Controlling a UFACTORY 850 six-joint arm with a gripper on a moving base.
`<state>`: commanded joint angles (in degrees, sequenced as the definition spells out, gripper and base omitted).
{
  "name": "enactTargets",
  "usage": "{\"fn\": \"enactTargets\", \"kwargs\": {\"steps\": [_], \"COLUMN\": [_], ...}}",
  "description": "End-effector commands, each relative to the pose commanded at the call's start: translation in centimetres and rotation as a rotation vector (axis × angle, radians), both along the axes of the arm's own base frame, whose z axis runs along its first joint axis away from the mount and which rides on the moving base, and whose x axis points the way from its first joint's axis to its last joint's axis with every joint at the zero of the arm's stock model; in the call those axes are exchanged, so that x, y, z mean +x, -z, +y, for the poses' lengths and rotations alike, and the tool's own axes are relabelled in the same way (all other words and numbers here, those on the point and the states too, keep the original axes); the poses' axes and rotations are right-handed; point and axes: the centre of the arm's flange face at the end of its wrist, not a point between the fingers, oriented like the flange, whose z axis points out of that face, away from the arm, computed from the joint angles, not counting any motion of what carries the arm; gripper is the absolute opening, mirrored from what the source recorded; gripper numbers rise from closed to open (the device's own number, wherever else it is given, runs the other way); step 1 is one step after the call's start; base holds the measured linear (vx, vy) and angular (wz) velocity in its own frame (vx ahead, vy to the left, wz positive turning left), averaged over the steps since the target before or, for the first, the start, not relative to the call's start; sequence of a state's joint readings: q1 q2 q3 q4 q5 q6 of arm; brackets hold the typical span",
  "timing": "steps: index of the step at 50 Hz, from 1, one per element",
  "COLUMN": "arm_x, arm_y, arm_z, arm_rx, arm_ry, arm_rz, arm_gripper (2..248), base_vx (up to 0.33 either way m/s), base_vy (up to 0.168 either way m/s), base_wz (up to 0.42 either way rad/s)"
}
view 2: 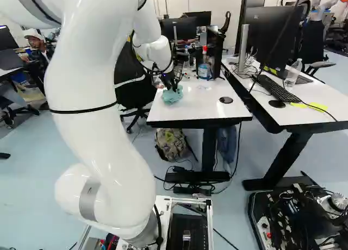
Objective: Clean the table with the green towel
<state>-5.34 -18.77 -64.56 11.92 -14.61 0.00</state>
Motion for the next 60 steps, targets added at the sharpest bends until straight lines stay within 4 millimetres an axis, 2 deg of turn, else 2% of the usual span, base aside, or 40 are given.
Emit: {"fn": "enactTargets", "kwargs": {"steps": [29, 53, 60], "arm_x": [4.7, 5.7, 5.7], "arm_y": [0.4, 3.2, 3.2], "arm_z": [-2.3, -2.7, -2.7], "arm_rx": [-0.003, 0.001, 0.001], "arm_ry": [0.030, 0.033, 0.033], "arm_rz": [-0.029, 0.011, 0.011], "arm_gripper": [46, 46, 46], "base_vx": [0.000, 0.000, 0.000], "base_vy": [0.000, 0.000, 0.000], "base_wz": [0.000, 0.000, 0.000]}}
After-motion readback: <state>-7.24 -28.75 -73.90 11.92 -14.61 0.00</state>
